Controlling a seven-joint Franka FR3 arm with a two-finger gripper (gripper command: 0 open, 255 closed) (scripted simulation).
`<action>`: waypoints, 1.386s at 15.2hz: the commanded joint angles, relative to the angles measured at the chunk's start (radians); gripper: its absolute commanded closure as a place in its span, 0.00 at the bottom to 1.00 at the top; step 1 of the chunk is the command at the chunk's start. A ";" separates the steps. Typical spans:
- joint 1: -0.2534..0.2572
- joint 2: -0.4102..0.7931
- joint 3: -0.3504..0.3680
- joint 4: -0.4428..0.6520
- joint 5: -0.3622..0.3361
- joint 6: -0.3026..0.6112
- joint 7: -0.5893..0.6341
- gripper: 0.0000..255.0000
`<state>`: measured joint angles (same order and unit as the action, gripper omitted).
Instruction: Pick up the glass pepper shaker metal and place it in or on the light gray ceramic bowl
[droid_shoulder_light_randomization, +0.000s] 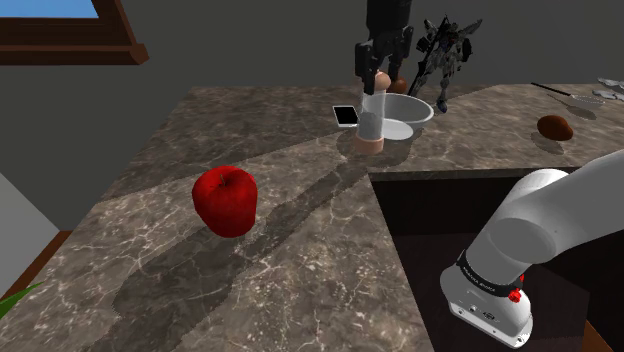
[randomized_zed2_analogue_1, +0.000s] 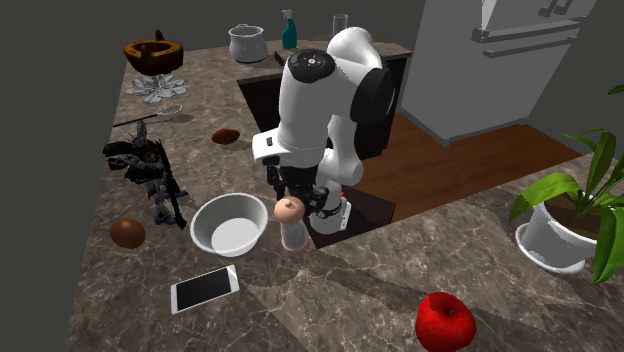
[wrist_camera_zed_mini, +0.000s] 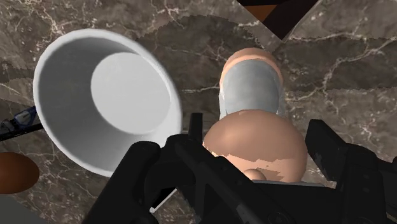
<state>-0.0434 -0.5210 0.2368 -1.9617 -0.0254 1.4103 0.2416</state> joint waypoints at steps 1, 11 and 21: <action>-0.003 0.015 0.000 0.040 -0.003 -0.025 -0.002 1.00; -0.012 0.083 0.005 0.241 -0.017 -0.159 -0.007 1.00; -0.021 0.180 0.020 0.482 -0.038 -0.306 -0.008 1.00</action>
<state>-0.0636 -0.3535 0.2544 -1.5080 -0.0605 1.1213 0.2334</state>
